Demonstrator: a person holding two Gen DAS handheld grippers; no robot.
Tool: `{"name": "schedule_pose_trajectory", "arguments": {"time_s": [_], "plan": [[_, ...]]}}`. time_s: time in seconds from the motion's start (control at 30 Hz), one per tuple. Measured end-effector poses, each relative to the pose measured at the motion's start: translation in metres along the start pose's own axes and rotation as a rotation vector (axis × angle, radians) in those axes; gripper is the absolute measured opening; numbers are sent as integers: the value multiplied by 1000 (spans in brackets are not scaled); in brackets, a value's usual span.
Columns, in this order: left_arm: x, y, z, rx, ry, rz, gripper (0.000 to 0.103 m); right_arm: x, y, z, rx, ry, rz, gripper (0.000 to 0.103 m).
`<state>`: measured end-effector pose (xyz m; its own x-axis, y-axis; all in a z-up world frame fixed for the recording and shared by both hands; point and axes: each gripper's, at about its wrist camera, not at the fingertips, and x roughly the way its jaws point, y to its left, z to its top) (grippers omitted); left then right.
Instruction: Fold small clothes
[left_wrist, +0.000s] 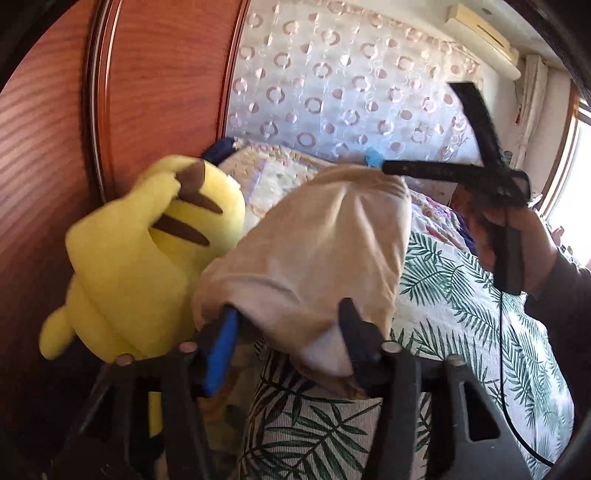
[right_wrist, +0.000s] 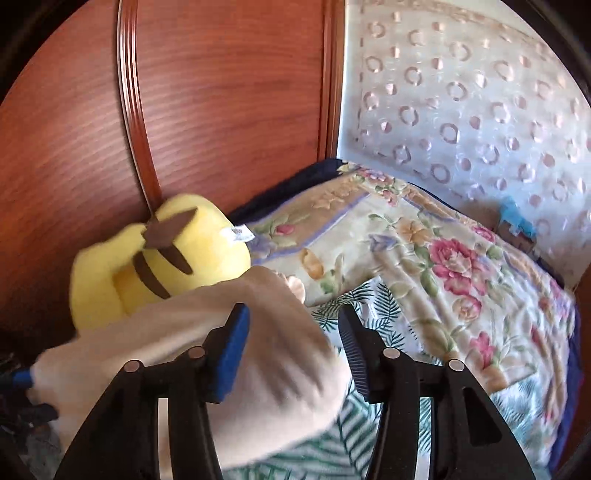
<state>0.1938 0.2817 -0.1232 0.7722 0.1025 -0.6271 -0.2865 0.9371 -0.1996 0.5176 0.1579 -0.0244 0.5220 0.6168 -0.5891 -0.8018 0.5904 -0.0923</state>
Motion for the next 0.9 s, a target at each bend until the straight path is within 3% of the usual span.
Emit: {"name": "schedule_pose_trajectory", "arguments": {"time_s": [0.07,0.1,0.43,0.57,0.9], "plan": [[-12,-5,1,31,-36,12,77,-21,3,-15,16,-24,5,52],[-19,-9,2,44,-58,17,79,-32,6,-22,29,-34,8,52],[-72,-68,6,165,-144,-49,82,-183,29,-110,141,-142,-37,53],[-92,-100,2,210,-159,-98,82,-240,43,-140,167,-177,-65,63],[-141,-170,-11,298,-211,-182,86,-362,79,-206,231,-276,-218,69]]}}
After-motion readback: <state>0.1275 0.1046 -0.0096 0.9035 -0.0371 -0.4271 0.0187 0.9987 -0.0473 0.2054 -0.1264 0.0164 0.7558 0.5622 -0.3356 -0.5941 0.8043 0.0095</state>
